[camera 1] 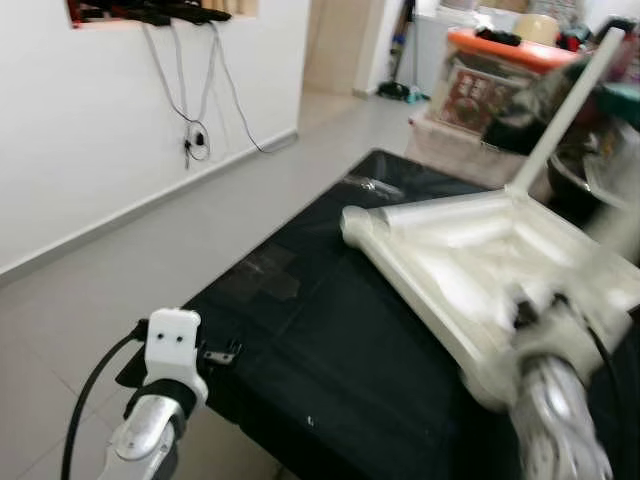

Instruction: Building children table

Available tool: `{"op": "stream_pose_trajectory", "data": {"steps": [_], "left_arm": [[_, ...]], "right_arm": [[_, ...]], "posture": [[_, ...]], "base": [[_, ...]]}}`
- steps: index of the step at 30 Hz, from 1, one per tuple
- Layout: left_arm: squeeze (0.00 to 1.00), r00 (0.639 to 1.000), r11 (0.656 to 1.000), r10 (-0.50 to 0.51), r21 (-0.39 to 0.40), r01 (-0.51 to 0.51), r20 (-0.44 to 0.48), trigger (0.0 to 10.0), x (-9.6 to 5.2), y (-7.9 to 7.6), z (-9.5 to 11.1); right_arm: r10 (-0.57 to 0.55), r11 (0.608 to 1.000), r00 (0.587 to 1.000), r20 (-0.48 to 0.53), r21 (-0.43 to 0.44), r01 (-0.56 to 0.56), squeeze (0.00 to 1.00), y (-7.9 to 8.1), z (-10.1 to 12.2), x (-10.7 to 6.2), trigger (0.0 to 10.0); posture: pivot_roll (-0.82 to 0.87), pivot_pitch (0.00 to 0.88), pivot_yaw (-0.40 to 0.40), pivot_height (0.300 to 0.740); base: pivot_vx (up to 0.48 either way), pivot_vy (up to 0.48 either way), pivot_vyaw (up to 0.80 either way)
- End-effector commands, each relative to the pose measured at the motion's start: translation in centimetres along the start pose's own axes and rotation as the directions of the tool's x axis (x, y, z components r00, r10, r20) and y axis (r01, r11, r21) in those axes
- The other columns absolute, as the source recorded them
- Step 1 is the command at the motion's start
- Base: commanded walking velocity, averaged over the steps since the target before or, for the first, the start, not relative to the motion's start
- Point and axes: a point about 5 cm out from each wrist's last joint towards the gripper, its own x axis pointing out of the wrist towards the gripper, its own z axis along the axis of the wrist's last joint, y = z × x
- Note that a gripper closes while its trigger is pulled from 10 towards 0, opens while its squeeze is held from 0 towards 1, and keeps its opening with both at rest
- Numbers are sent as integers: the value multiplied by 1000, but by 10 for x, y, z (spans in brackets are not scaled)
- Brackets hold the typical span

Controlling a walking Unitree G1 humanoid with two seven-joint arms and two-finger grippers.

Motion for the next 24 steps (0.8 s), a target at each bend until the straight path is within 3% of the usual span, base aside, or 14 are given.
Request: {"op": "stream_pose_trajectory", "data": {"steps": [1,4,5,10,11,14,15,16,17,19,20,21,23,24], "left_arm": [[0,1000,1000,-21,1,21,-5,10000,0,-5,0],[0,1000,1000,-24,-1,24,-5,10000,0,-6,0],[0,999,999,-33,-3,33,-6,10000,1,-8,-1],[0,1000,1000,-29,-9,29,-3,10000,1,-8,-1],[0,1000,1000,-27,-11,27,-1,10000,2,-8,-1],[0,1000,1000,-26,-12,26,1,10000,2,-8,-1],[0,1000,1000,-26,-12,26,1,10000,2,-8,-1],[0,1000,1000,-25,-14,25,2,10000,3,-8,-1],[0,1000,1000,-25,-14,25,2,10000,3,-8,-1],[0,999,999,-32,-19,32,5,10000,4,-10,0],[0,999,999,-32,-19,32,5,10000,4,-10,0],[0,999,999,-38,-20,38,4,10000,4,-11,0],[0,999,999,-38,-20,38,4,10000,4,-11,0],[0,999,999,-43,-22,43,3,10000,4,-13,0]], "right_arm": [[2,999,990,-144,-49,-9,0,1,-23,-12,9961],[69,995,991,-119,-62,-77,0,11,-18,-15,10000],[231,970,973,-18,-81,-231,1000,27,0,-18,10000],[342,938,937,70,-89,-336,1000,36,20,-12,10000],[409,912,908,87,-74,-404,0,41,29,-6,10000],[544,839,833,103,-45,-542,0,49,46,-1,10000],[544,839,833,103,-45,-542,0,49,46,-1,10000],[679,734,726,108,-57,-677,0,51,53,-1,10000],[679,734,726,108,-57,-677,0,51,53,-1,10000],[841,542,536,78,-118,-832,0,48,57,-3,10000],[841,542,536,78,-118,-832,0,48,57,-3,10000],[884,467,465,48,-111,-877,0,47,54,-3,10000],[884,467,465,48,-111,-877,0,47,54,-3,10000],[903,429,430,10,-95,-898,0,48,47,2,10000]], "posture": [[179,0,-101,740],[176,0,-101,740],[178,0,-108,740],[185,0,-115,740],[188,0,-118,740],[190,0,-118,740],[190,0,-118,740],[187,0,-114,740],[187,0,-114,740],[191,0,-112,740],[191,0,-112,740],[183,0,-117,740],[183,0,-117,740],[190,0,-120,740]], "base": [[0,0,0],[0,0,0],[0,0,0],[0,0,0],[0,0,0],[0,0,0],[0,0,0],[0,0,0],[0,0,0],[0,0,0],[0,0,0],[0,0,0],[0,0,0],[0,0,0]]}}
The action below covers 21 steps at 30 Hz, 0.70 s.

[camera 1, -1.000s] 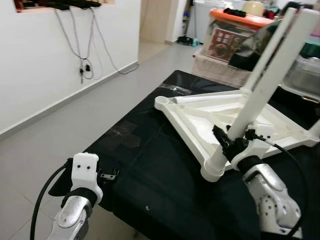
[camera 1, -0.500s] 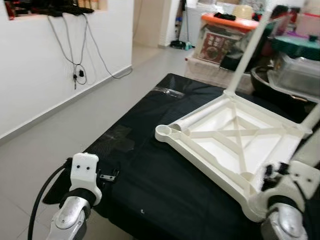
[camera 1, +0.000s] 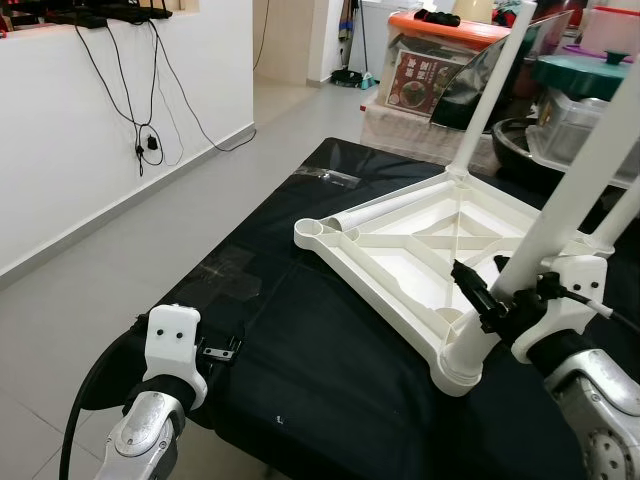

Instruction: Building children table

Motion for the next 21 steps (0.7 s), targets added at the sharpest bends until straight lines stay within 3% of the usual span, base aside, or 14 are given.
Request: {"op": "stream_pose_trajectory", "data": {"steps": [1,3,4,5,6,7,10,12,14,15,16,18,19,21], "left_arm": [[0,1000,1000,-10,-8,10,-12,10000,1,-4,-3],[0,1000,1000,-10,-8,10,-12,10000,1,-4,-3],[0,1000,1000,-7,-8,7,-9,10000,1,-4,-3],[0,1000,1000,-7,-8,7,-9,10000,1,-4,-3],[0,1000,1000,-3,-6,3,-7,10000,1,-3,-2],[0,1000,1000,0,-5,0,-6,10000,0,-2,-2],[0,1000,1000,3,-3,-3,-6,10000,0,0,-1],[0,1000,1000,-6,2,6,-6,10000,0,1,-2],[0,1000,1000,-15,5,15,-14,10000,0,3,-3],[0,1000,1000,-15,5,15,-14,10000,0,3,-3],[0,1000,1000,-17,6,17,-17,10000,-1,3,-3],[0,1000,1000,-17,6,17,-17,10000,-1,3,-3],[0,1000,1000,-18,6,18,-21,10000,-1,4,-4],[0,999,1000,-18,8,18,-29,10000,-1,6,-5]], "right_arm": [[60,997,996,-61,47,-57,0,-2,-19,10,10000],[60,997,996,-61,47,-57,0,-2,-19,10,10000],[50,998,995,-85,52,-46,0,-3,-29,20,7451],[50,998,995,-85,52,-46,0,-3,-29,20,7451],[21,998,996,-90,57,-16,0,-3,-34,28,5255],[-16,997,997,-75,72,22,0,-4,-35,34,157],[-248,968,964,-99,3,250,0,-14,-41,37,0],[-515,848,840,-170,42,528,0,-29,-50,29,0],[-793,572,559,-243,20,820,0,-41,-59,-6,0],[-793,572,559,-243,20,820,0,-41,-59,-6,0],[-849,481,463,-253,-12,876,0,-41,-62,-20,0],[-849,481,463,-253,-12,876,0,-41,-62,-20,0],[-886,430,409,-220,-57,901,0,-36,-61,-35,0],[-884,458,443,-149,-85,885,0,-12,-55,-48,0]], "posture": [[205,0,-127,740],[205,0,-127,740],[221,0,-135,740],[221,0,-135,740],[222,0,-135,740],[222,0,-136,740],[217,0,-134,740],[205,0,-125,740],[186,0,-107,740],[186,0,-107,740],[183,0,-104,740],[183,0,-104,740],[178,0,-91,740],[160,0,-74,740]], "base": [[0,0,0],[0,0,0],[0,0,0],[0,0,0],[0,0,0],[0,0,0],[0,0,0],[0,0,0],[0,0,0],[0,0,0],[0,0,0],[0,0,0],[0,0,0],[0,0,0]]}}
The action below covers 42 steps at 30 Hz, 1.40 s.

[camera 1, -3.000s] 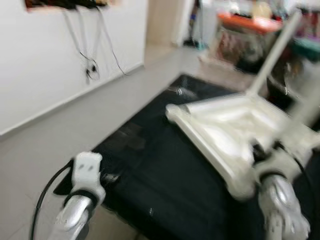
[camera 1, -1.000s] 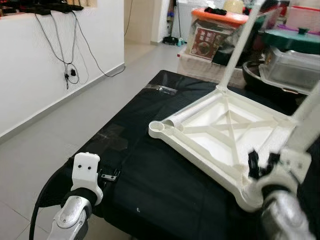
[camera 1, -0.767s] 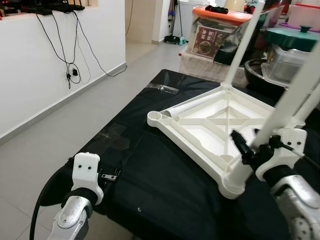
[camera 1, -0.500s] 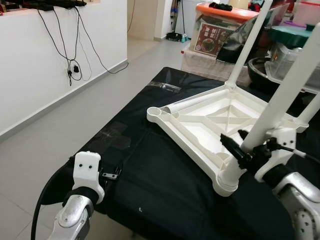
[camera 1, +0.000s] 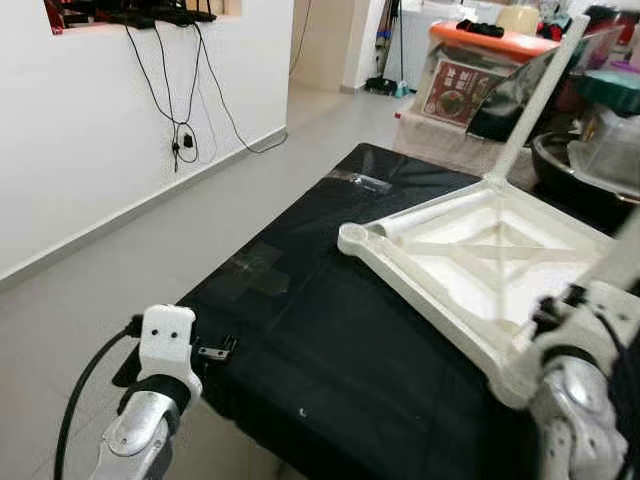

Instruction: Building children table

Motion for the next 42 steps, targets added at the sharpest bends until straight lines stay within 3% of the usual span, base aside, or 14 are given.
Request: {"op": "stream_pose_trajectory", "data": {"steps": [1,2,3,7,8,10,11,21,26,28,29,33,41,42], "left_arm": [[0,1000,1000,-20,-2,20,-24,10000,1,-2,-4],[0,999,1000,-20,1,20,-27,10000,1,-1,-4],[0,999,1000,-19,2,19,-30,10000,0,-1,-5],[0,999,1000,-22,2,23,-33,10000,0,0,-5],[0,999,1000,-24,2,24,-35,10000,-1,0,-6],[0,999,1000,-24,-1,24,-38,10000,-1,0,-6],[0,999,1000,-27,-1,27,-38,10000,-2,0,-6],[0,1000,1000,-13,-20,12,-21,10000,4,-3,-4],[0,1000,1000,-20,-20,20,-10,10000,5,-6,-4],[0,1000,1000,-20,-20,20,-11,10000,5,-6,-4],[0,1000,1000,-18,-21,17,-9,10000,5,-7,-4],[0,1000,1000,-11,-24,11,-4,10000,5,-7,-2],[0,1000,1000,-13,-22,12,-10,10000,3,-7,-2],[0,1000,1000,-14,-21,14,-11,10000,3,-7,-2]], "right_arm": [[-14,998,998,-60,-63,10,0,-1,-13,-11,0],[32,997,998,-59,-63,-35,0,3,-13,-22,0],[114,992,993,-42,-45,-116,0,12,-9,-31,8549],[308,951,948,78,-5,-309,0,28,8,-48,10000],[370,928,922,110,9,-374,1000,30,14,-52,10000],[439,896,890,128,13,-444,1000,32,21,-54,10000],[506,860,843,181,-25,-510,0,33,35,-54,10000],[948,315,310,68,-309,-897,0,44,58,-43,10000],[982,181,190,-8,-265,-947,0,68,43,-43,8196],[981,181,192,-16,-263,-948,0,70,42,-42,8196],[941,325,338,-22,-218,-920,0,77,40,-26,0],[646,759,763,-15,-91,-645,0,73,34,16,0],[72,997,996,-61,-23,-74,0,7,-7,4,275],[70,996,996,-61,-41,-73,0,4,-10,-7,5922]], "posture": [[160,0,-74,740],[160,0,-74,740],[149,0,-71,740],[136,0,-66,740],[132,0,-67,740],[129,0,-67,740],[129,0,-67,740],[176,0,-100,740],[183,0,-108,740],[183,0,-108,740],[200,0,-115,740],[196,0,-111,740],[178,0,-99,740],[173,0,-96,740]], "base": [[0,0,0],[0,0,0],[0,0,0],[0,0,0],[0,0,0],[0,0,0],[0,0,0],[0,0,0],[0,0,0],[0,0,0],[0,0,0],[0,0,0],[0,0,0],[0,0,0]]}}
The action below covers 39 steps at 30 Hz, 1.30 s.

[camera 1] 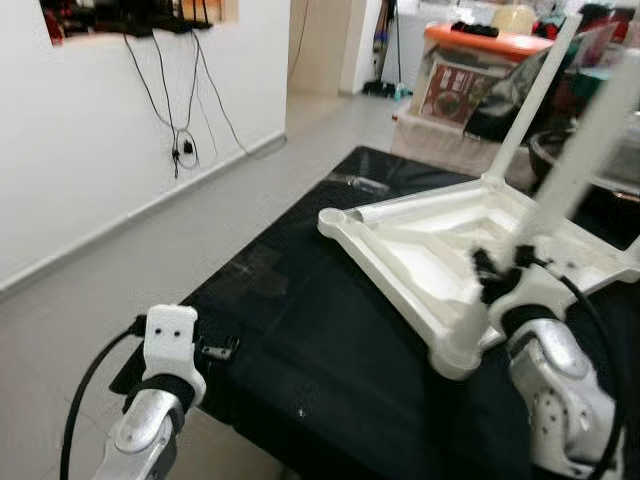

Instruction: Building children table

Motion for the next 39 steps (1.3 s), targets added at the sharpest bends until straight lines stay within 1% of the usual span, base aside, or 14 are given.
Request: {"op": "stream_pose_trajectory", "data": {"steps": [1,2,7,8,9,10,11,18,20,27,28,30,35,39], "left_arm": [[0,1000,1000,-7,5,7,1,10000,0,-1,2],[0,1000,1000,-8,7,8,0,10000,-1,-1,2],[0,1000,1000,-7,7,7,-2,10000,0,0,2],[0,1000,1000,-8,8,8,-3,10000,0,0,2],[0,1000,1000,-7,8,7,-5,10000,-1,1,1],[0,1000,1000,-7,8,7,-5,10000,-1,1,1],[0,1000,1000,-8,8,8,-5,10000,0,2,1],[0,1000,1000,-12,6,12,-4,10000,1,2,1],[0,1000,1000,-13,0,13,-1,10000,2,1,1],[0,1000,1000,-11,-11,11,1,10000,4,-2,-2],[0,1000,1000,-11,-11,11,1,10000,4,-2,-2],[0,1000,1000,-17,-15,17,3,10000,4,-5,-3],[0,1000,1000,-16,-18,16,-2,10000,2,-6,-4],[0,1000,1000,-15,-20,15,-5,10000,1,-5,-3]], "right_arm": [[-170,983,978,-118,-83,161,0,-28,-28,-17,5922],[-164,984,979,-119,-89,154,0,-26,-28,-25,10000],[-90,994,990,-113,-69,82,0,-14,-24,-35,10000],[-24,999,997,-77,-38,21,831,-7,-17,-38,10000],[24,999,999,-38,-24,-25,1000,-1,-10,-38,10000],[24,999,999,-38,-24,-25,1000,-1,-10,-38,10000],[96,995,995,4,-19,-96,0,5,0,-34,10000],[521,854,850,80,-60,-517,0,25,27,-23,10000],[750,661,661,35,-87,-746,0,26,26,-24,10000],[852,504,509,-120,-71,-861,0,25,-11,-3,10000],[852,504,509,-120,-71,-861,0,25,-11,-3,10000],[830,542,544,-125,-48,-839,0,33,-21,14,0],[698,715,715,-39,-25,-699,0,30,-14,37,0],[403,913,914,-45,-54,-405,0,8,-18,43,0]], "posture": [[173,0,-96,740],[170,0,-92,740],[170,0,-92,740],[162,0,-81,740],[162,0,-81,740],[162,0,-81,740],[158,0,-81,740],[163,0,-88,740],[164,0,-86,740],[194,0,-111,740],[194,0,-111,740],[208,0,-130,740],[198,0,-125,740],[184,0,-117,740]], "base": [[0,0,0],[0,0,0],[0,0,0],[0,0,0],[0,0,0],[0,0,0],[0,0,0],[0,0,0],[0,0,0],[0,0,0],[0,0,0],[0,0,0],[0,0,0],[0,0,0]]}}
